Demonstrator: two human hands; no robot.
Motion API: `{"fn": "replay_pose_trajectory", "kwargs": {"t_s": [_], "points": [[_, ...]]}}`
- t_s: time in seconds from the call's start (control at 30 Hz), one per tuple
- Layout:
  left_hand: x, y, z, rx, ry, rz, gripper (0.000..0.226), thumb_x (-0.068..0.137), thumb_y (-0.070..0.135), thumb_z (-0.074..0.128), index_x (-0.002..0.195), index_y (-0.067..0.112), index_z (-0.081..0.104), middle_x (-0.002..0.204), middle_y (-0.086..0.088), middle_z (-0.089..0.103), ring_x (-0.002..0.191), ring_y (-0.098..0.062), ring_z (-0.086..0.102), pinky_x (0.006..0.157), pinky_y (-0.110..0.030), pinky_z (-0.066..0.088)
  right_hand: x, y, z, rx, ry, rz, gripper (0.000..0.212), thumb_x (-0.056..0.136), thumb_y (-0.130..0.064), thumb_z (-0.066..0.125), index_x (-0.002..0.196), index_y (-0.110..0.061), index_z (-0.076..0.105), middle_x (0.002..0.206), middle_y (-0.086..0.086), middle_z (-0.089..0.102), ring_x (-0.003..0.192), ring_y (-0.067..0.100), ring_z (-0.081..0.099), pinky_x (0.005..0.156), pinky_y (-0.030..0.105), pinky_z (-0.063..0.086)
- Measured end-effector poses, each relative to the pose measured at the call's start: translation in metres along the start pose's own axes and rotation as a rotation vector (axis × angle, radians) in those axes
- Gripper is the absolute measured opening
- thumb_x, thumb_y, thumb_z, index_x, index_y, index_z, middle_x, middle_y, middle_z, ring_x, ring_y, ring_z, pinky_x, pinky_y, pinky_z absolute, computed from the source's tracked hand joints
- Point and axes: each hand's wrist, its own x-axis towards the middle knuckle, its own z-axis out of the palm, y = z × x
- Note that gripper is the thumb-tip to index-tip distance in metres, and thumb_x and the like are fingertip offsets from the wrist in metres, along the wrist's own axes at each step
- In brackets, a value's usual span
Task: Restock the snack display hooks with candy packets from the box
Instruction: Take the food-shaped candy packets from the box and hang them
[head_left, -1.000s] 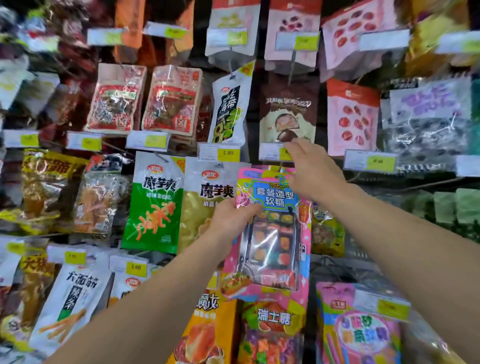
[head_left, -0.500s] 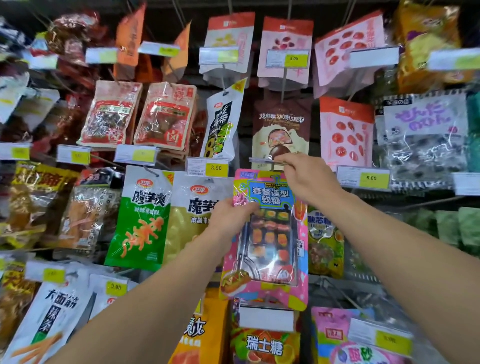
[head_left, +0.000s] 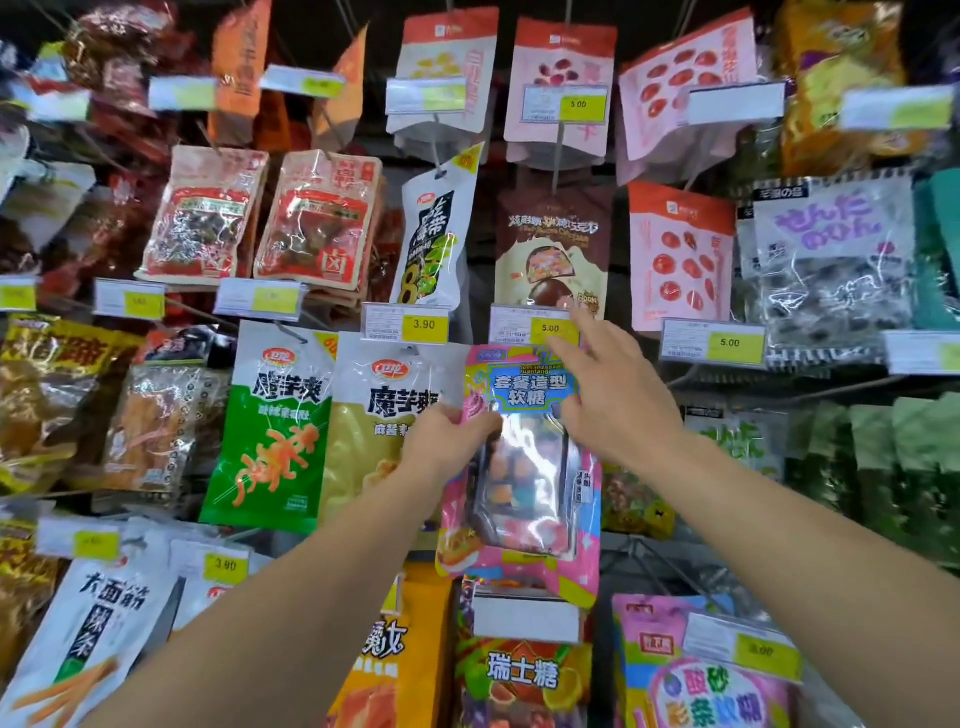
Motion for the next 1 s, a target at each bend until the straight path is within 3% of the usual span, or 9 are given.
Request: {"fn": "replay_pose_trajectory", "kwargs": {"t_s": [0.07,0.17,0.3,0.4,0.5,0.67,0.83,0.93,1.0], "points": [[-0.004,-0.007,-0.005,-0.016,-0.003,-0.02,0.03,0.072,0.041,0.08,0.079,0.019,0.061,0.068,0.002,0.06,0.068,-0.02,0.056,0.058,-0.026,0.04,-0.018,-0.003,0.009,0.019,0.012,0.024,0.068,0.087,-0.02,0.055,0.151,-0.026,0.034,0.165,-0.002,0.005,0.148,0.023,0.01,0.116,0.042,0.031],[-0.011,-0.02,-0.011,0.02,-0.081,-0.05,0.046,0.061,0.04,0.085,0.094,0.018,0.063,0.085,-0.003,0.07,0.076,-0.021,0.066,0.067,-0.033,0.053,-0.05,-0.015,0.025,0.072,-0.039,0.075,0.064,0.09,-0.033,0.058,0.149,-0.023,0.036,0.163,0.001,0.013,0.146,0.025,0.017,0.116,0.042,0.029],[-0.017,-0.043,-0.014,0.049,-0.186,-0.03,0.058,0.044,0.051,0.081,0.09,0.017,0.07,0.075,-0.003,0.073,0.065,-0.023,0.067,0.067,-0.045,0.058,-0.092,-0.03,0.049,0.179,-0.077,0.236,0.077,0.086,-0.046,0.059,0.152,-0.029,0.024,0.162,-0.005,0.003,0.145,0.03,0.022,0.113,0.048,0.034],[-0.023,-0.047,-0.015,0.121,-0.203,0.001,0.047,0.052,0.041,0.081,0.089,0.02,0.061,0.078,-0.002,0.072,0.069,-0.019,0.065,0.07,-0.041,0.055,-0.104,-0.035,0.054,0.334,-0.1,0.311,0.074,0.086,-0.039,0.064,0.148,-0.031,0.024,0.156,-0.018,0.002,0.126,0.031,0.049,0.097,0.047,0.048],[-0.032,-0.046,-0.015,0.188,-0.15,0.099,0.047,0.068,0.016,0.081,0.099,0.016,0.046,0.08,0.003,0.066,0.072,-0.014,0.063,0.066,-0.031,0.049,-0.099,-0.032,0.055,0.343,-0.088,0.36,0.066,0.088,-0.028,0.066,0.145,-0.031,0.031,0.155,-0.016,0.01,0.117,0.027,0.056,0.094,0.043,0.049],[-0.04,-0.052,-0.008,0.371,-0.226,0.187,0.034,0.079,0.008,0.069,0.106,0.02,0.053,0.087,-0.006,0.067,0.072,-0.022,0.059,0.062,-0.031,0.046,-0.091,-0.029,0.069,0.352,-0.142,0.429,0.069,0.09,-0.023,0.067,0.147,-0.029,0.029,0.157,-0.009,0.013,0.121,0.029,0.054,0.098,0.043,0.048],[-0.043,-0.055,-0.009,0.36,-0.36,0.09,0.058,0.084,0.012,0.067,0.136,0.022,0.043,0.106,-0.008,0.064,0.07,-0.018,0.056,0.052,-0.024,0.039,-0.092,-0.032,0.076,0.322,-0.238,0.447,0.076,0.092,-0.032,0.064,0.153,-0.028,0.017,0.163,-0.008,-0.003,0.126,0.029,0.052,0.094,0.043,0.048],[-0.048,-0.054,-0.017,0.312,-0.362,0.049,0.062,0.084,0.012,0.065,0.141,0.024,0.041,0.109,-0.004,0.06,0.072,-0.013,0.057,0.057,-0.025,0.044,-0.095,-0.036,0.075,0.333,-0.255,0.469,0.076,0.092,-0.037,0.06,0.154,-0.027,0.017,0.164,-0.01,-0.003,0.139,0.026,0.039,0.102,0.043,0.043],[-0.05,-0.055,-0.023,0.339,-0.356,0.06,0.067,0.084,0.019,0.068,0.145,0.024,0.04,0.123,-0.003,0.059,0.092,-0.018,0.059,0.074,-0.026,0.047,-0.097,-0.04,0.072,0.317,-0.272,0.476,0.077,0.092,-0.038,0.06,0.155,-0.027,0.017,0.164,-0.009,-0.003,0.143,0.027,0.032,0.106,0.044,0.041]]}}
